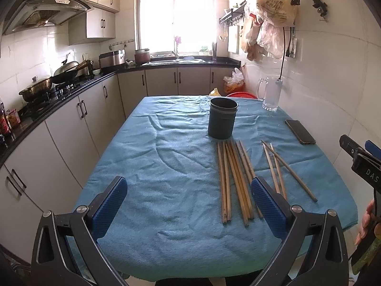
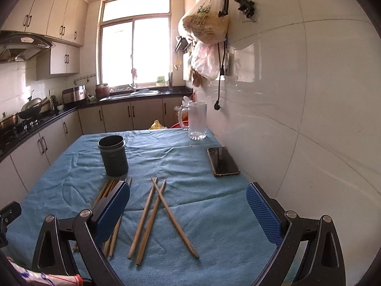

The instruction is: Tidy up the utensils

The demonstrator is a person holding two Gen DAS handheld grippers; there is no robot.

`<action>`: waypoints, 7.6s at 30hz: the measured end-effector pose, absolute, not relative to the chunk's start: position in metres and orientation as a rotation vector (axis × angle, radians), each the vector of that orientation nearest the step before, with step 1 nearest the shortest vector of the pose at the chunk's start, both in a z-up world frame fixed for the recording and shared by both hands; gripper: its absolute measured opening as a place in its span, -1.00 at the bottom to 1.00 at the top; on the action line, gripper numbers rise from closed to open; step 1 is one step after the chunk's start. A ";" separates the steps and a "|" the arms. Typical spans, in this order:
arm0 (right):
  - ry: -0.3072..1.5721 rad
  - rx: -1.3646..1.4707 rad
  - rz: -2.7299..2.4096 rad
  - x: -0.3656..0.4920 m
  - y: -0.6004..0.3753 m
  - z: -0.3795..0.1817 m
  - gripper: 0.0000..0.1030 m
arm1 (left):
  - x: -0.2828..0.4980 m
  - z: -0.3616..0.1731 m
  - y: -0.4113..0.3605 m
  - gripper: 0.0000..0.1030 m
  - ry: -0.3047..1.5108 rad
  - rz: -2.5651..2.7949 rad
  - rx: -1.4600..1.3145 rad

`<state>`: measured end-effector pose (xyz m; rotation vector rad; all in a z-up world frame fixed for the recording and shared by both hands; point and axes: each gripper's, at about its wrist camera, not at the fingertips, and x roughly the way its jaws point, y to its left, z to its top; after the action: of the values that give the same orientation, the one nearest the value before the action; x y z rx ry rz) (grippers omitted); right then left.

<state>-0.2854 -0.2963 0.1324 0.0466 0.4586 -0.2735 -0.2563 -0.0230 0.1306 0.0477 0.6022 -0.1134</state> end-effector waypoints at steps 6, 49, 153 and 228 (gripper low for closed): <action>0.506 0.054 -0.254 -0.273 -0.298 0.117 0.95 | -0.241 0.117 -0.021 1.00 0.653 -0.111 0.040; 1.056 0.112 0.095 -0.118 -0.336 0.000 -0.43 | -0.028 0.014 -0.092 -0.86 1.127 -0.399 0.009; 0.485 0.279 0.136 0.089 -0.244 0.107 -0.85 | 0.087 0.189 -0.075 -0.88 0.745 -0.381 -0.159; 1.099 0.121 0.071 -0.137 -0.330 -0.004 -0.49 | -0.083 0.025 -0.061 -0.87 1.146 -0.382 0.016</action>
<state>-0.1371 -0.3295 -0.0038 0.1208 1.0992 0.0708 -0.0830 -0.0612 0.0254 0.0156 1.1461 -0.3817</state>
